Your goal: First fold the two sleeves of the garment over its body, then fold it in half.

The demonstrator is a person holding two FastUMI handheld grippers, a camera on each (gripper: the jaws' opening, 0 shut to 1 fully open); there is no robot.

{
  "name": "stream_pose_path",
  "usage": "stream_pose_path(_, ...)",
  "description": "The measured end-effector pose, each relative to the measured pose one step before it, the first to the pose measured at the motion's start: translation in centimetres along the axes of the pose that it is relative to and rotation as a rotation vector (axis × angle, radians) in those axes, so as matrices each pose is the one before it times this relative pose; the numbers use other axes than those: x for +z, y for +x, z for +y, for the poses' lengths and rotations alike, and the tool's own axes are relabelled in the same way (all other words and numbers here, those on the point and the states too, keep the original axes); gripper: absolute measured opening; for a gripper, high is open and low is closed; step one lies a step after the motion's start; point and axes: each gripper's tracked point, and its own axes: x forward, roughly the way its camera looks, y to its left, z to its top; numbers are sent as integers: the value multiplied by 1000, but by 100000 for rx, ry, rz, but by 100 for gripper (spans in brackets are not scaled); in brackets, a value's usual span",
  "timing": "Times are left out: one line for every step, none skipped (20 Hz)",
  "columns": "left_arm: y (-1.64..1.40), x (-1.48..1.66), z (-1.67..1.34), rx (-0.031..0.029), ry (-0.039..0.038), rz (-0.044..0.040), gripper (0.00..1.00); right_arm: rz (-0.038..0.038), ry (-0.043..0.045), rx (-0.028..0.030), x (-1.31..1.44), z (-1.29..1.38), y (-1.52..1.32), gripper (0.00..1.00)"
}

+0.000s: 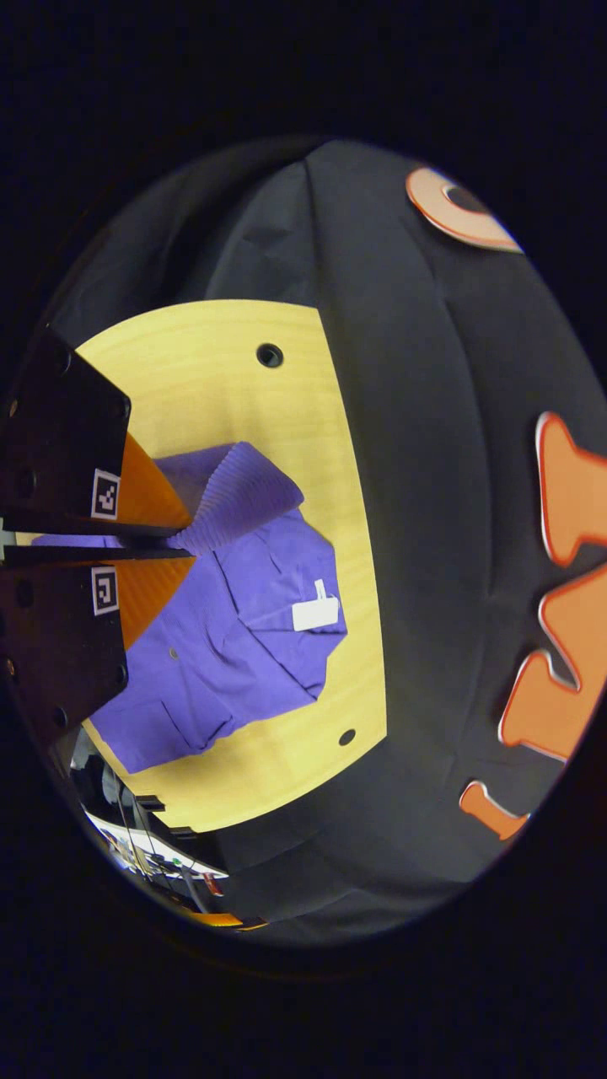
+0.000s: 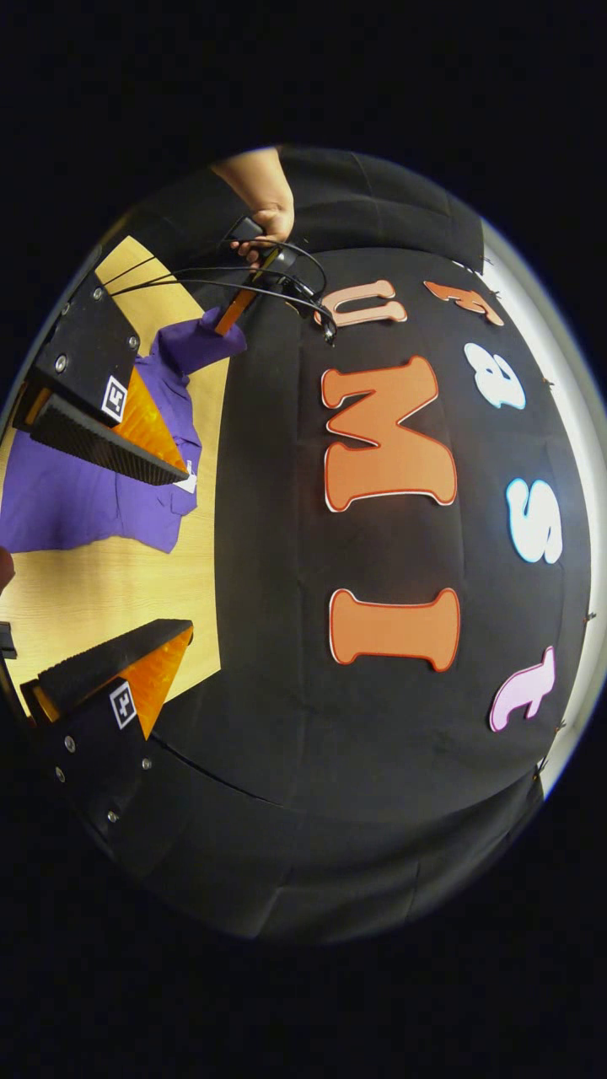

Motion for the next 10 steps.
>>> stream_pose_path(597, 539, -1554, -1127, 1936, -10, 6, 181, 772, -285, -140, -589, -8, 95)
stream_pose_path(481, 525, -1291, -1146, 1619, 516, 6, 225, 739, -725, -122, -557, 43, 96)
stream_pose_path(445, 680, -1651, -1539, 1633, 2, 6, 175, 757, -336, -173, -465, -165, 95)
stream_pose_path(518, 631, -1641, -1671, 1409, 663, 6, 426, 661, -603, -104, -441, -55, 96)
stream_pose_path(588, 638, -1585, -1772, 1405, 314, 6, 481, 604, -568, -1118, -997, -63, 95)
stream_pose_path(861, 465, -1677, -1673, 1393, 557, 6, 532, 531, -189, -257, -404, 34, 95)
stream_pose_path(827, 555, -1715, -1389, 930, 428, 6, 717, 613, -838, -355, -447, 50, 95)
stream_pose_path(991, 512, -1691, -1852, 1088, 635, 6, 322, 698, -28, -230, -378, -8, 95)
stream_pose_path(926, 491, -1395, -1073, 1372, 535, 6, 516, 870, -748, 766, 61, 45, 95)
stream_pose_path(1093, 331, -1170, -895, 1237, 686, 7, 318, 1026, -100, -170, -391, 42, 95)
